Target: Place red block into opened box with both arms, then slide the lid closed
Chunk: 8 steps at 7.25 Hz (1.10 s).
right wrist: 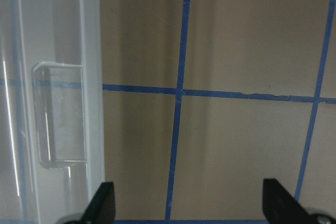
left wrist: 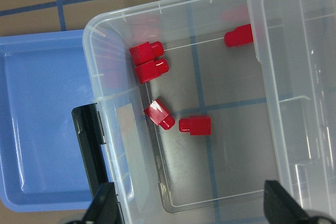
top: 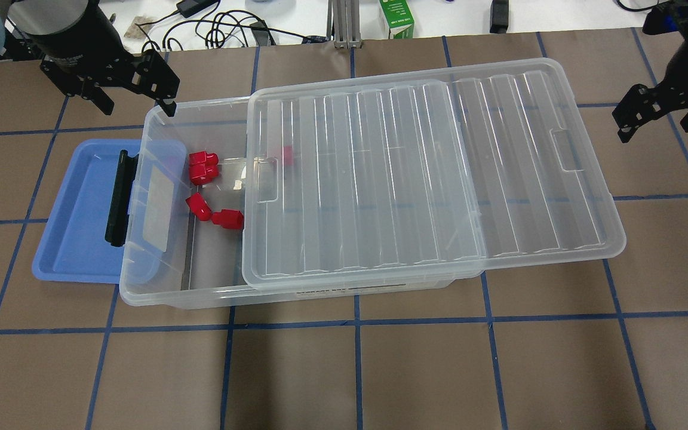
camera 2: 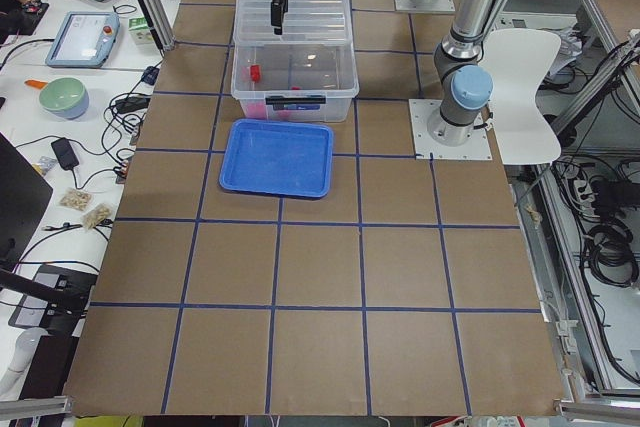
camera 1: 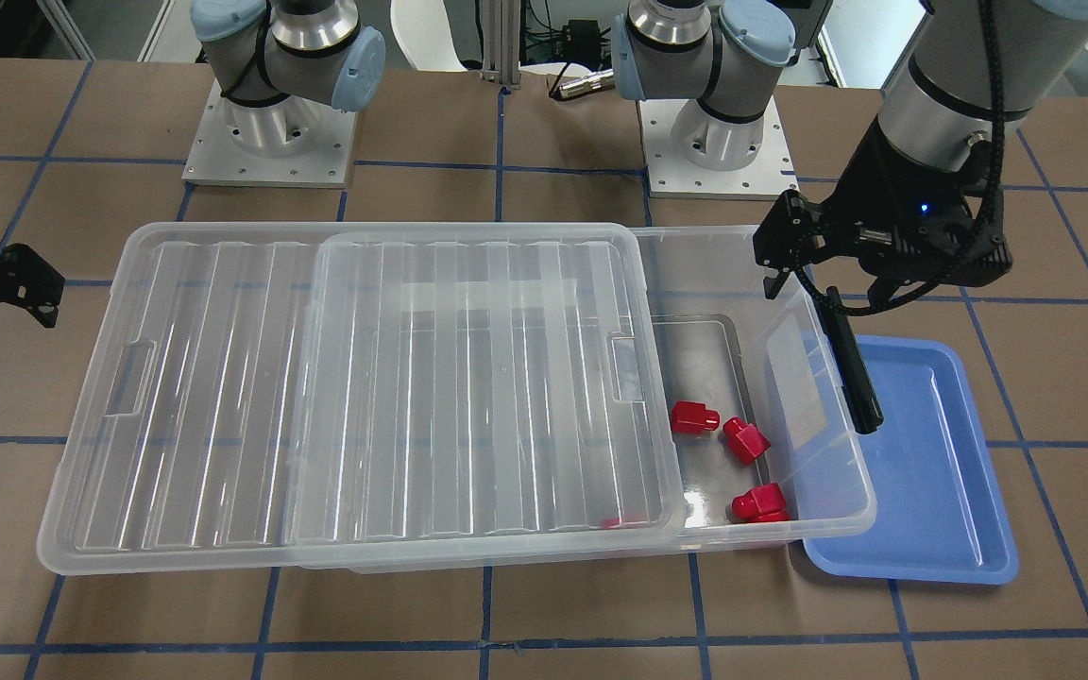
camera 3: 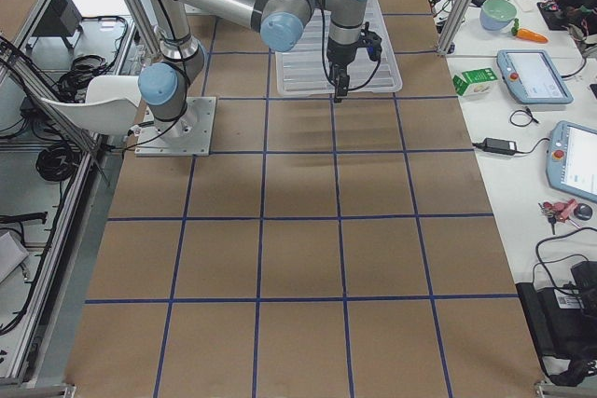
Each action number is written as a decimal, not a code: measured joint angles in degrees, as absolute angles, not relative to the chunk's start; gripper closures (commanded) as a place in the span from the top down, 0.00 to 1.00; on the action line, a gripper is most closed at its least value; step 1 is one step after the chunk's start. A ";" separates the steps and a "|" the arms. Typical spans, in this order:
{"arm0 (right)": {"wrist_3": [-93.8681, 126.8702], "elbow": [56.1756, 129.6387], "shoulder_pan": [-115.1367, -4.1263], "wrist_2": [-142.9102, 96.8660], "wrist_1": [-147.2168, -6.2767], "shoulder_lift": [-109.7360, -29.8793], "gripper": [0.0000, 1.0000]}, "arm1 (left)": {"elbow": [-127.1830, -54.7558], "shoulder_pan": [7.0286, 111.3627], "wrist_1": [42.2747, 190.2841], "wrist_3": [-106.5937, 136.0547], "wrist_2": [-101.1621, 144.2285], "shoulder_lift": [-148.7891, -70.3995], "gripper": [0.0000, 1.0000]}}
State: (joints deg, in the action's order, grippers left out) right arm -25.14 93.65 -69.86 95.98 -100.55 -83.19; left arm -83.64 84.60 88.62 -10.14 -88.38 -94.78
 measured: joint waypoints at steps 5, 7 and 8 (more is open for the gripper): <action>-25.76 94.41 -69.79 95.60 -103.23 -78.73 1.00 | -85.74 83.43 93.26 -6.77 -88.26 -93.36 1.00; -25.73 94.94 -69.79 95.64 -103.17 -78.26 1.00 | -86.90 83.51 92.83 -5.34 -88.16 -92.68 1.00; -25.61 95.51 -69.89 95.56 -103.10 -78.25 1.00 | -87.09 83.55 92.79 -5.23 -88.21 -92.45 1.00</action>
